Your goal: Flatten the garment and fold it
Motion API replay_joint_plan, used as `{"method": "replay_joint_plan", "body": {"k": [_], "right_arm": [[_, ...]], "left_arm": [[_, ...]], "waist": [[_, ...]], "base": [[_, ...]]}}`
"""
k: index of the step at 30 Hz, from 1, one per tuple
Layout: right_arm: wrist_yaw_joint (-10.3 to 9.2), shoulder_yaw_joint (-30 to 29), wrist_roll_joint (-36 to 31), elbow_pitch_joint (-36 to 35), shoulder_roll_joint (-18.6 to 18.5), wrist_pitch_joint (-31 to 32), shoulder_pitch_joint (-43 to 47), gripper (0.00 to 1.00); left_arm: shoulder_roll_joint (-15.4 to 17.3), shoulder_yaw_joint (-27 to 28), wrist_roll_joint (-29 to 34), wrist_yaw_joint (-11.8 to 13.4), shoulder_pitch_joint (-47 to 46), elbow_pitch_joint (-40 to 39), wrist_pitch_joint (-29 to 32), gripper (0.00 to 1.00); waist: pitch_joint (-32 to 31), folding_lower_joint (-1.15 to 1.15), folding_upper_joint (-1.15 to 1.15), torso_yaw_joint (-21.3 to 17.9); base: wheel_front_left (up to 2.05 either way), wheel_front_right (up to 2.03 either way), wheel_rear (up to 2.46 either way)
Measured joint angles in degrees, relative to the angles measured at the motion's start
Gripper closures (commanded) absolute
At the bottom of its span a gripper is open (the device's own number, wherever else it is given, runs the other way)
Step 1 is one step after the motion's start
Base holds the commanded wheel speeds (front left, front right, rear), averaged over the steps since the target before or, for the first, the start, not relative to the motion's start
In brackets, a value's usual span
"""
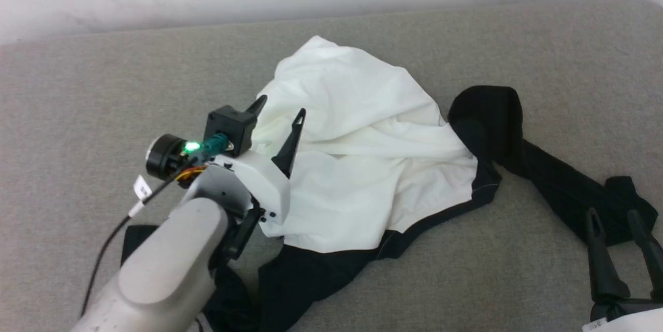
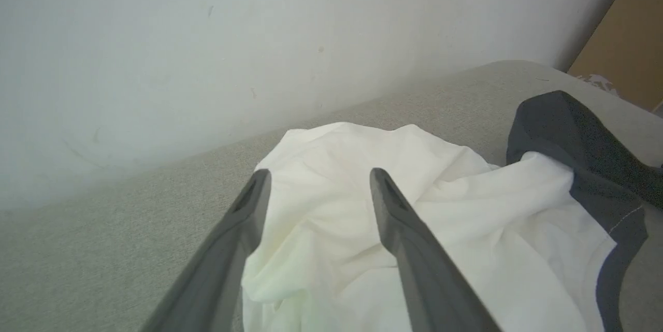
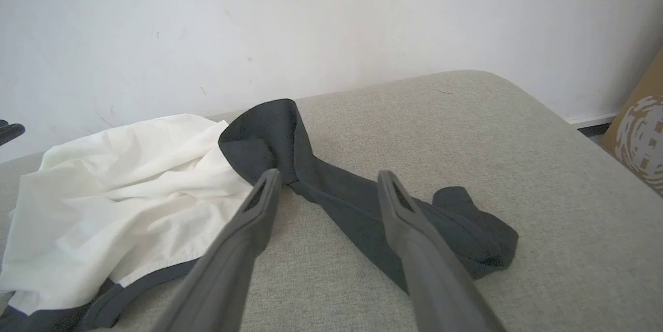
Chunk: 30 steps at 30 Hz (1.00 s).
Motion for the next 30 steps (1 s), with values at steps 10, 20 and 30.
{"method": "replay_joint_plan", "body": {"k": [10, 20, 30], "right_arm": [[0.00, 0.1, 0.2, 0.0, 0.0, 0.1, 1.1, 0.00], [0.00, 0.7, 0.0, -0.4, 0.0, 0.7, 0.2, 0.00], [0.00, 0.8, -0.4, -0.6, 0.0, 1.2, -0.8, 0.00]], "left_arm": [[7.8, 0.8, -9.3, 5.9, 15.3, -14.6, 17.0, 0.00], [3.4, 1.5, -15.0, 6.3, 19.3, -13.5, 17.0, 0.00], [0.4, 1.4, -13.7, 4.6, 13.4, -5.4, 13.5, 1.00]], "waist": [[-1.8, -0.01, 0.00, 2.4], [1.1, 0.00, 0.00, 2.4], [3.3, 0.00, 0.00, 1.6]], "base": [[0.00, 0.00, 0.00], [0.00, 0.00, 0.00], [0.00, 0.00, 0.00]]}}
